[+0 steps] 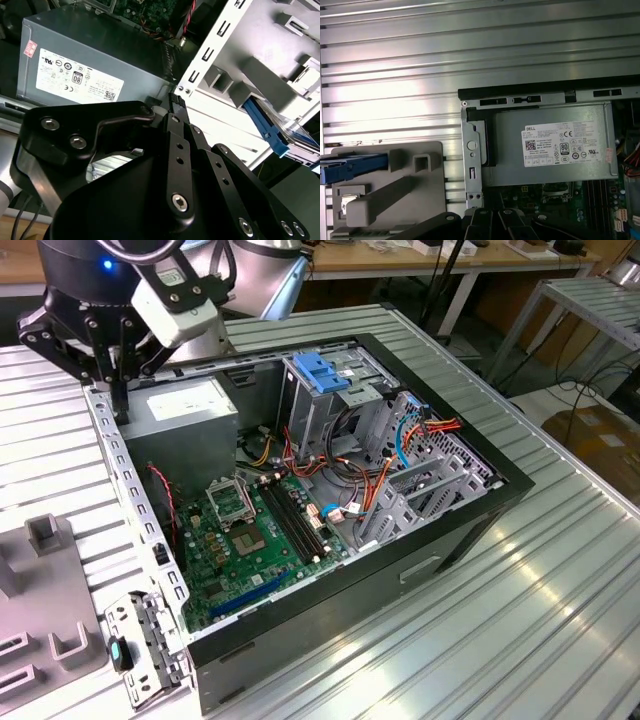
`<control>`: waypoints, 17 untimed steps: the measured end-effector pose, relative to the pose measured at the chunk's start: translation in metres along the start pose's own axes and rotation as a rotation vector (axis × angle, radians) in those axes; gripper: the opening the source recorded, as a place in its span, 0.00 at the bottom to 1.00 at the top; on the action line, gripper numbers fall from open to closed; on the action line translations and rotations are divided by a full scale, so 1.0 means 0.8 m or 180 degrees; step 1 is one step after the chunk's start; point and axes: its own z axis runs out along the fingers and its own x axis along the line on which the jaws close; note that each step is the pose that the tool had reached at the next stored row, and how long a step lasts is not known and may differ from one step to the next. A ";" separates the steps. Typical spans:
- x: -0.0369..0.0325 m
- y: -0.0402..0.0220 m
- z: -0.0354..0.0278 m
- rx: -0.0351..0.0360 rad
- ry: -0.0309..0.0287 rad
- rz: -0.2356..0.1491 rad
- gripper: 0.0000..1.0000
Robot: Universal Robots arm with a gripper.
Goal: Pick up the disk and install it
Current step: 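Reach for the disk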
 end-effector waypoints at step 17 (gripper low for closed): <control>0.0268 -0.0023 0.0055 0.0000 0.0004 0.0000 0.11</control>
